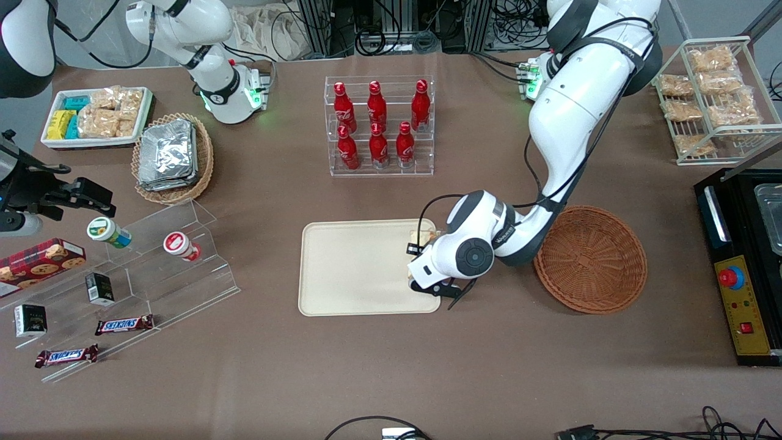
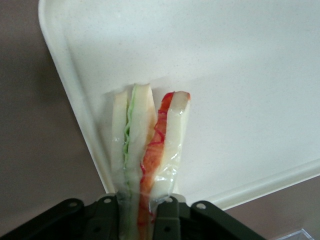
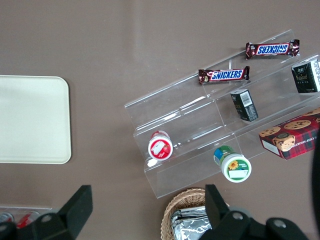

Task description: Place sandwich from basket to tray

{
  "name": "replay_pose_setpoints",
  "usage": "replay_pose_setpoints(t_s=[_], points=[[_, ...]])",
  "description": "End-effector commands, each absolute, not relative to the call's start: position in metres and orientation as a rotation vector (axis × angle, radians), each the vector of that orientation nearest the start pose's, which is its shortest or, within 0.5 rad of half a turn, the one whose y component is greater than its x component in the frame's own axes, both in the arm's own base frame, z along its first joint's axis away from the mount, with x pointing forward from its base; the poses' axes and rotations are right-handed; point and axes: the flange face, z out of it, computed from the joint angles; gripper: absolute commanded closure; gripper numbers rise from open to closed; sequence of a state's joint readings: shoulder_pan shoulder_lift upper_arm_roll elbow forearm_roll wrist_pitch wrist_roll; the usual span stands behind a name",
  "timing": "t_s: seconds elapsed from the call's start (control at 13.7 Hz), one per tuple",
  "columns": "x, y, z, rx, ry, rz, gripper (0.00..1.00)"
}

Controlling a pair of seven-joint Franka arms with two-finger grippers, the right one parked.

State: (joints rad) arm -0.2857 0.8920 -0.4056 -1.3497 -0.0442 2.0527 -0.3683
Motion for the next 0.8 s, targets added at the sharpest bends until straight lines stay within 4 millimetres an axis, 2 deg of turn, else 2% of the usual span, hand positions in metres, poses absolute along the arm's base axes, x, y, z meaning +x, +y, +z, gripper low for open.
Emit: replay_pose_setpoints(t_s=[0.0, 0.22, 0.29, 0.36, 0.51, 0.66, 0.73], points=[[0.602, -0.418, 0.214, -3.346, 0.314, 0.432, 0.00], [0.608, -0.413, 0.224, -3.356, 0.290, 0.411, 0.00], [0.614, -0.406, 0.237, -3.364, 0.273, 0.388, 0.00], [0.625, -0.389, 0.262, -3.377, 0.230, 0.348, 0.00], [0.629, -0.362, 0.315, -3.347, 0.210, 0.372, 0.00], [0.641, -0.297, 0.367, -3.302, 0.114, 0.433, 0.00], [0.639, -0.270, 0.391, -3.263, 0.095, 0.474, 0.00]])
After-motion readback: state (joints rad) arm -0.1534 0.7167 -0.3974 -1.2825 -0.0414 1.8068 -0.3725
